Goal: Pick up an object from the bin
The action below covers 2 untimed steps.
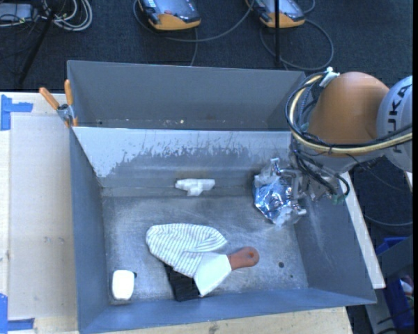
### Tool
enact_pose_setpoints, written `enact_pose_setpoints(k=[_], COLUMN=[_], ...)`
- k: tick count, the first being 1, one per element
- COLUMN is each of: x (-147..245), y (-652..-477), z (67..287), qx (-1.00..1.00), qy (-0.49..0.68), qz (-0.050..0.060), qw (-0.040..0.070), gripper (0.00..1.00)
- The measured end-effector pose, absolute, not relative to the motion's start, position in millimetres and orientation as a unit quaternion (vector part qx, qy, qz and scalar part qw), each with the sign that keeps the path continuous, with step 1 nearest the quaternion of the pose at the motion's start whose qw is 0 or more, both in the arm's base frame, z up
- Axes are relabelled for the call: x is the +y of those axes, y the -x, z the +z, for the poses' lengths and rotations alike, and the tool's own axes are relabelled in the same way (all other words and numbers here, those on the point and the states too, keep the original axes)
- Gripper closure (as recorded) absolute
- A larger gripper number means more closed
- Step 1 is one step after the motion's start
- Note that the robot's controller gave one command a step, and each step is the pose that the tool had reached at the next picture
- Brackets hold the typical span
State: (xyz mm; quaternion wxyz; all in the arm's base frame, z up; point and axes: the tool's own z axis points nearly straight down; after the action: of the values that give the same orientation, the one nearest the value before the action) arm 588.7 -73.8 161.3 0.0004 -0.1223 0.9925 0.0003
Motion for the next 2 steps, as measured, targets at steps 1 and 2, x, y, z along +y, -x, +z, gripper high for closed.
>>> enact_pose_setpoints(k=[1, 2], x=[-74, -78], y=[-588.7, -597.1], z=[161, 142], qx=[0.992, 0.996], qy=[0.122, 0.086], qz=[0.000, 0.000], qw=[0.000, 0.004], gripper=[0.00, 0.00])
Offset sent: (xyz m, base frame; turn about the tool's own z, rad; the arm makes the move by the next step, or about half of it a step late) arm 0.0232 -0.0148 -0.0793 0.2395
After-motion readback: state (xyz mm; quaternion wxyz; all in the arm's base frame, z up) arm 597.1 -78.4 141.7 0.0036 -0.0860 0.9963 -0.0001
